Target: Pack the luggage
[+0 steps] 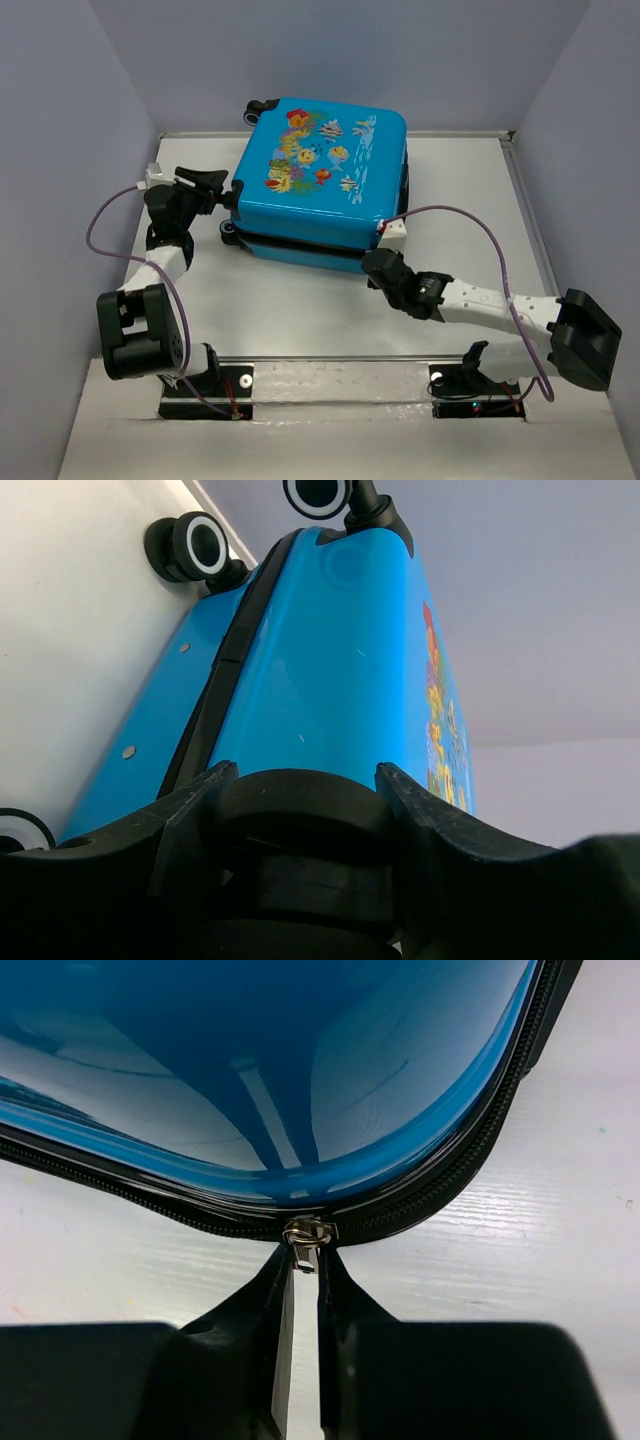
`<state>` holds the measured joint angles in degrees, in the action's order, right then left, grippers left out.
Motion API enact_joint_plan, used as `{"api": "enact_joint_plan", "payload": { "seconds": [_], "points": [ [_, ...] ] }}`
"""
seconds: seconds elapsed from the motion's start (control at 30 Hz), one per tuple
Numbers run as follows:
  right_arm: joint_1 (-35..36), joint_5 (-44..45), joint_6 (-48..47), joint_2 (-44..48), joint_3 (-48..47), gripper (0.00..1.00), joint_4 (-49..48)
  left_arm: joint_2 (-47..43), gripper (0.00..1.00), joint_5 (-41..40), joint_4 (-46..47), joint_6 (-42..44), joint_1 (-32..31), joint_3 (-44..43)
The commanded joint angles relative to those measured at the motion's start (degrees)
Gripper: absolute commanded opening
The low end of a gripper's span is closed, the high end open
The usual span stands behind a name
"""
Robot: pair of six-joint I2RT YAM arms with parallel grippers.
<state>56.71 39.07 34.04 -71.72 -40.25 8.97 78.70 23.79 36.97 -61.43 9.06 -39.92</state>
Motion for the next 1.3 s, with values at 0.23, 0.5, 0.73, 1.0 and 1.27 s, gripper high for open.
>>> {"api": "enact_joint_plan", "payload": {
  "seconds": [0.23,0.5,0.73,1.0,1.27],
  "points": [
    [2.3,-6.3,-3.6,-3.9,-4.1,0.07,-12.0,-1.3,0.06,0.9,6.6,-0.6,-2.8,1.7],
    [13.3,-8.0,-7.4,-18.4,-15.6,0.07,-15.7,-8.6,0.06,2.9,5.9,0.3,-8.4,4.5],
    [17.6,-16.0,-10.6,-26.3,-25.6,0.07,-18.3,-17.4,0.06,4.4,-2.5,3.6,-11.0,3.1],
    [19.7,-25.7,-13.0,-32.5,-30.8,0.07,-27.2,-28.8,0.06,8.9,-20.8,11.6,-11.2,-0.1],
    [21.0,-42.1,-15.1,-41.4,-34.8,0.07,-35.3,-31.5,0.06,14.4,-32.0,17.4,-11.2,-4.1]
  ]
}}
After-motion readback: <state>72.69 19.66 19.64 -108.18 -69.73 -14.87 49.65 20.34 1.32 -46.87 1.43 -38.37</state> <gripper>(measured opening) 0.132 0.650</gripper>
